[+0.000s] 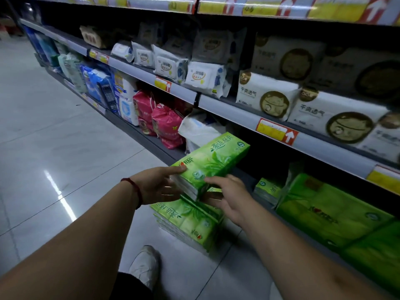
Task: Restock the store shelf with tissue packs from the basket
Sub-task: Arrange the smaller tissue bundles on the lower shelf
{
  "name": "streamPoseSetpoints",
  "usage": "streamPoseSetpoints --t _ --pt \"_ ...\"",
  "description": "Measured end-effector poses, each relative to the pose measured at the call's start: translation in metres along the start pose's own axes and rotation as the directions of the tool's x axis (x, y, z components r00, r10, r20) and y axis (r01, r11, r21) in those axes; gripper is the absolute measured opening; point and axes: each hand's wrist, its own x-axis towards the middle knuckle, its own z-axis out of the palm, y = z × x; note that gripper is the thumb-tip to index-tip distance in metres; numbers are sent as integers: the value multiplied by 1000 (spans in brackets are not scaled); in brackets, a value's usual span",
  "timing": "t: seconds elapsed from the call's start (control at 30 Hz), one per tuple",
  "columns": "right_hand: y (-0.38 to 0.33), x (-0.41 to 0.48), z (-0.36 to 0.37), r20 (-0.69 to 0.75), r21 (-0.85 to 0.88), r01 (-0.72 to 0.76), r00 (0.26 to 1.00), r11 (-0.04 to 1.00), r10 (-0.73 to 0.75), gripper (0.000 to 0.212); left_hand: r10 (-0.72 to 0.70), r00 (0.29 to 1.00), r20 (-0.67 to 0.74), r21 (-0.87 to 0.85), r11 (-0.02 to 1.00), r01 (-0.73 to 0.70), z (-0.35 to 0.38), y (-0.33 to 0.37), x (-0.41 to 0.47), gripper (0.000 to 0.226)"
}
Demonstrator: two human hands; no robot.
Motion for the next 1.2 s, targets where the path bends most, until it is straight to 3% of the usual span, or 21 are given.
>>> streamPoseSetpoints --t 0.07,0.13,0.3,0.47,0.57,0.63,0.77,0.8,0.9,1.03,1.07,1.2 --pt "0 6 -11 -51 -16 -11 999 1000 11 43 -53 998 20 11 999 53 12 1 14 72" --pt "0 13 -22 -104 -22 -18 995 1000 16 34 -90 996 5 19 996 90 26 -1 30 60" --pt "2 32 -50 -197 -33 -23 980 999 16 59 -156 988 -21 57 986 157 53 -10 66 45" --pt "-6 51 -71 -206 -20 -52 977 998 47 57 -144 988 50 -147 978 150 74 -19 103 34" --pt "-13 67 -85 -214 -63 -55 976 997 40 27 -136 989 63 -193 970 146 87 -21 120 24" --pt "-15 77 -97 -227 -70 -46 973 996 29 32 -136 987 91 -207 966 152 95 -19 132 18" --pt "-18 98 -113 -232 -113 -80 971 990 52 74 -148 982 119 -116 980 162 107 -16 163 12" --pt "-19 106 -117 -235 -134 -100 970 986 67 75 -157 979 129 -85 982 169 107 -15 172 14" --pt "-21 126 -129 -222 -191 -139 970 972 95 46 -178 975 133 29 984 175 105 -15 210 35" --pt "-9 160 -144 -230 -194 -153 967 969 107 71 -166 976 142 170 975 141 99 -22 277 73" --pt "-5 167 -148 -242 -188 -153 965 970 105 69 -151 976 154 186 975 122 103 -26 284 80" --pt "19 198 -163 -391 -159 -136 918 978 64 40 27 998 -55 162 987 -18 134 -41 289 38"
